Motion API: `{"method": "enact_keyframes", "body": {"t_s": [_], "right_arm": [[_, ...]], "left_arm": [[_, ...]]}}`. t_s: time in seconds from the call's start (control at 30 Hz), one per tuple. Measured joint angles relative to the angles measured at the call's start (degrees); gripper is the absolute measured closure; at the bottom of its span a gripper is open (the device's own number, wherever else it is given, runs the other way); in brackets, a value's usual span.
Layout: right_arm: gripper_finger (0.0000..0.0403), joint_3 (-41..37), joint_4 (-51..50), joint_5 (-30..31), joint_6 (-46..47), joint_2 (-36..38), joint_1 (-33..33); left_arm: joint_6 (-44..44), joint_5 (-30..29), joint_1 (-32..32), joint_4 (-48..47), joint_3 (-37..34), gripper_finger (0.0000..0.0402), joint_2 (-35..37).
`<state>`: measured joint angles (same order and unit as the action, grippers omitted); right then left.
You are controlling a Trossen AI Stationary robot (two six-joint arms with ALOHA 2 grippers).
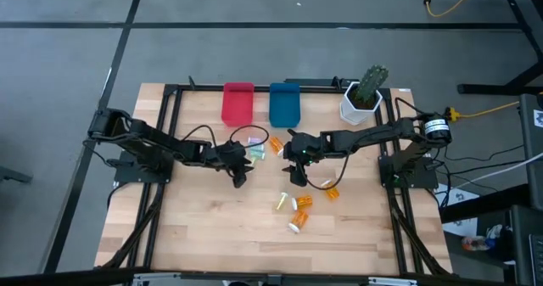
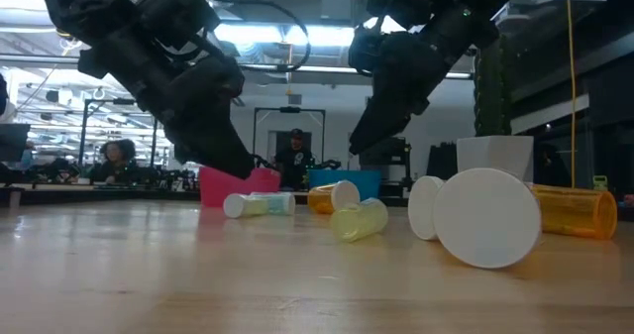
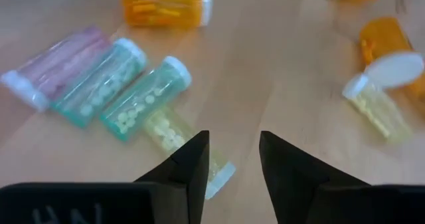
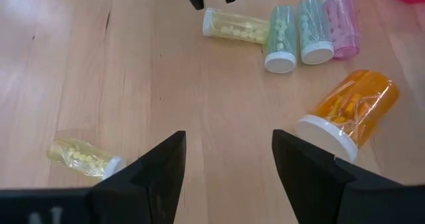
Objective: Pick and place medicine bottles into bin by pill shape (circle, oval)
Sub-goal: Put the yellow tablet bottle into the red bin
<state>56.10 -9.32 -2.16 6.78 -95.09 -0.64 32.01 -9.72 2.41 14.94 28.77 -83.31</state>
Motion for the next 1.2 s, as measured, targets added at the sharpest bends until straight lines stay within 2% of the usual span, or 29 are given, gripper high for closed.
{"method": "enact_keyframes", "body": {"t_s": [0.23, 0.4, 0.5, 0.67, 0.93, 1.1, 1.2], "right_arm": [[0.0178, 0.0, 0.0, 0.0, 0.2, 0.0, 0.0], [0.0178, 0.0, 0.1, 0.0, 0.2, 0.0, 0.0], [0.0178, 0.0, 0.0, 0.0, 0.2, 0.0, 0.0], [0.0178, 0.0, -0.6, 0.0, 0.2, 0.0, 0.0], [0.0178, -0.1, -2.8, 0.0, 0.0, 0.0, 0.0], [0.0178, -0.1, -3.1, 0.1, 0.4, 0.2, 0.0], [0.0178, -0.1, -3.2, 0.1, 0.0, 0.6, 0.1]], "left_arm": [[4.3, -1.5, 0.7, -0.4, 0.1, 0.0275, -1.9], [1.4, -3.0, 1.4, -1.8, 3.9, 0.0276, -6.2], [-1.0, -3.5, 1.3, -8.4, 8.2, 0.0275, -7.7], [-0.6, -8.1, 1.4, -21.1, 15.2, 0.0276, -9.6], [9.7, -8.5, 1.7, -23.5, 20.9, 0.0277, -11.2], [12.3, -11.2, 2.2, -23.9, 21.8, 0.0278, -11.3], [16.2, -12.6, 2.2, -27.2, 21.8, 0.0278, -11.3]]}}
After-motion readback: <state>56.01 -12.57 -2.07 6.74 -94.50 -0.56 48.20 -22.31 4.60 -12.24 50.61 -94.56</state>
